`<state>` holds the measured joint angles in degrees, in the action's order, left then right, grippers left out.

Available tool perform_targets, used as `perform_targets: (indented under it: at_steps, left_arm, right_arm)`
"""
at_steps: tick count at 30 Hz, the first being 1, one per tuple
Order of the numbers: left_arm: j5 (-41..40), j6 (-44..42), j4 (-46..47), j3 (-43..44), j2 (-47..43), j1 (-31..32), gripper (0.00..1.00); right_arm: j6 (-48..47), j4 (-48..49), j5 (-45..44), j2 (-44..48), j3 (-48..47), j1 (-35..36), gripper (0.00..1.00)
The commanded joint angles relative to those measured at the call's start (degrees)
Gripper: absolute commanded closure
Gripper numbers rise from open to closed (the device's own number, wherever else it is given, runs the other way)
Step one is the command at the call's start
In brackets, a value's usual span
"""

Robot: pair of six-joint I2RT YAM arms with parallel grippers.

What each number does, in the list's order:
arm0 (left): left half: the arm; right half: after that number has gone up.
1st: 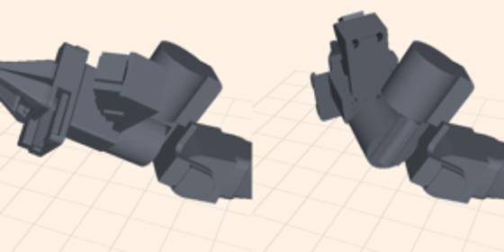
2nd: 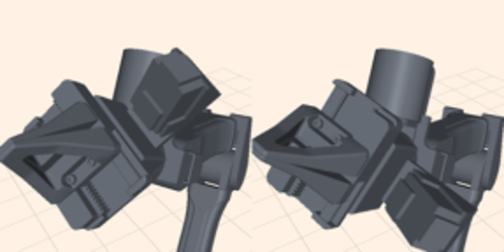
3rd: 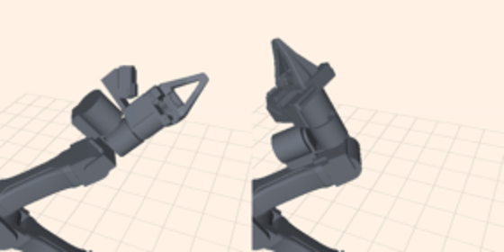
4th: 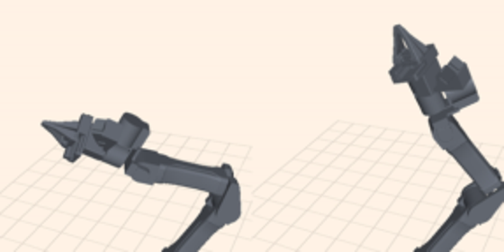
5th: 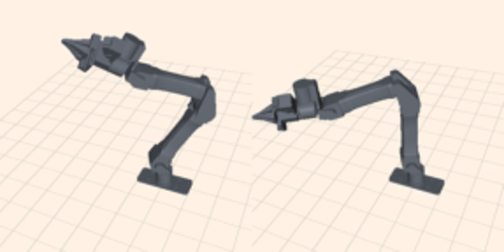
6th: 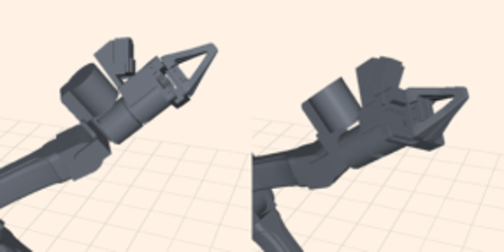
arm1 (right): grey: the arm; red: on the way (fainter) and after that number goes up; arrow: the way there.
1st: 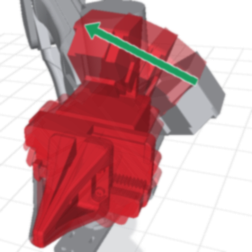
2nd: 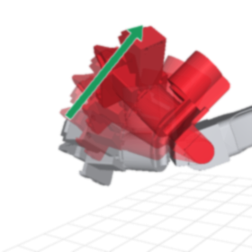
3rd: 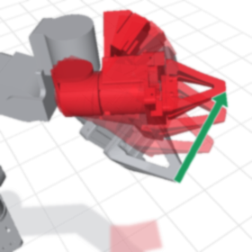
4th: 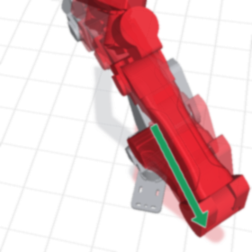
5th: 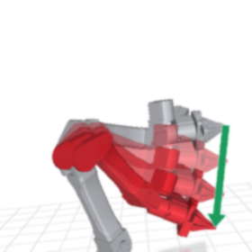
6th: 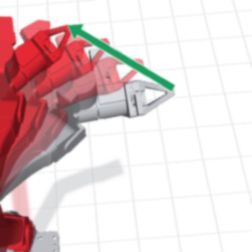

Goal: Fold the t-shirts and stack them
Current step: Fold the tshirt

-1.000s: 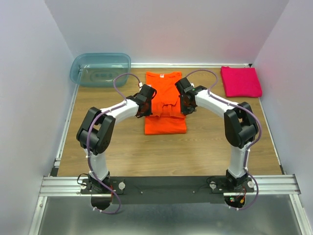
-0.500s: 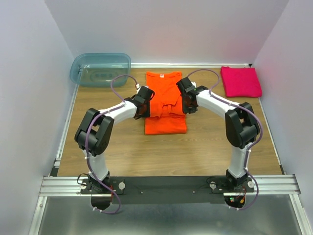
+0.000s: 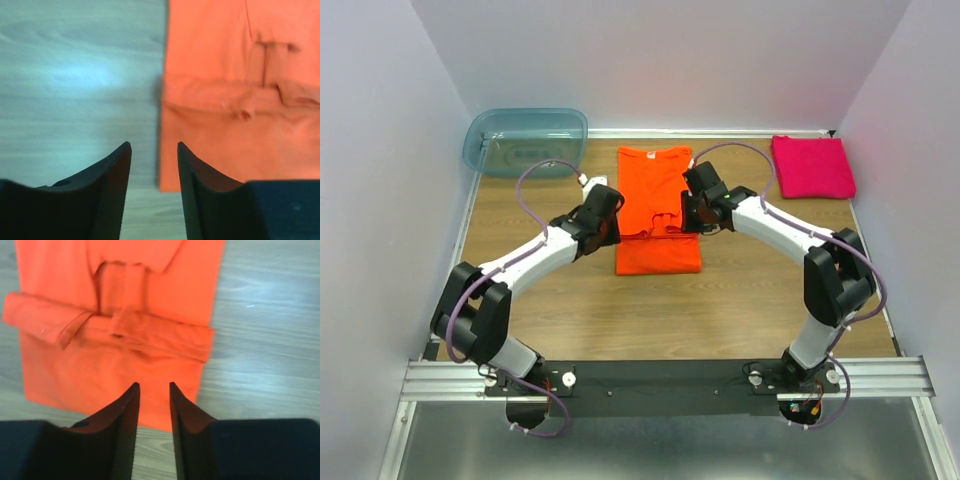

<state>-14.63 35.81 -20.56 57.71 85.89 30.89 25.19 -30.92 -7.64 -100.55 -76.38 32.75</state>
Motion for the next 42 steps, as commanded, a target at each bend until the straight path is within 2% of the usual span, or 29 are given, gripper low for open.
perform_targets:
  at_steps: [1, 3, 4, 13, 20, 23, 31, 34, 37, 39, 42]
  left_arm:
    - [3.6, 2.8, 3.7, -2.7, 0.2, 4.9, 0.67]
    - [4.0, 3.3, 4.9, -2.9, 1.4, 7.1, 0.76]
    - [4.3, 3.3, 5.5, -3.0, 2.0, 7.8, 0.78]
    - [4.8, 3.1, 8.8, -5.0, 11.6, 8.7, 0.82]
    - [4.6, 1.1, 9.3, -6.9, 13.9, 8.8, 0.83]
    - [4.4, 0.3, 9.2, -6.9, 13.8, 8.7, 0.83]
    - [4.3, -1.0, 8.9, -7.4, 13.2, 8.7, 0.83]
    - [3.9, -0.9, 8.5, -7.1, 11.7, 8.7, 0.78]
    - [3.2, -0.6, 7.8, -5.7, 8.6, 8.2, 0.66]
    - [4.1, -0.3, 7.6, -4.6, 4.8, 6.9, 0.55]
    - [5.8, -0.7, 9.2, -3.6, 1.0, 5.4, 0.51]
  right_arm:
    - [2.5, 7.5, 9.9, -1.0, 4.1, 0.6, 0.68]
    - [3.3, 10.1, 12.0, -2.4, 5.2, 0.9, 0.70]
    - [3.5, 10.9, 12.5, -2.8, 5.5, 0.9, 0.71]
    - [2.3, 13.8, 9.8, -8.8, 3.7, 0.9, 0.76]
    - [0.7, 13.7, 6.1, -12.6, 0.0, -0.5, 0.77]
    - [0.3, 13.7, 4.2, -14.1, -3.1, -2.9, 0.77]
    - [-0.9, 13.5, 6.7, -20.6, -17.6, -8.8, 0.73]
    - [-1.1, 12.9, 9.2, -19.5, -18.9, -9.7, 0.72]
    - [-0.6, 13.0, 13.8, -15.7, -15.9, -9.7, 0.68]
    - [-0.6, 13.2, 17.5, -11.1, -10.4, -9.6, 0.64]
    - [-2.0, 13.9, 24.1, -5.0, -2.6, -10.1, 0.63]
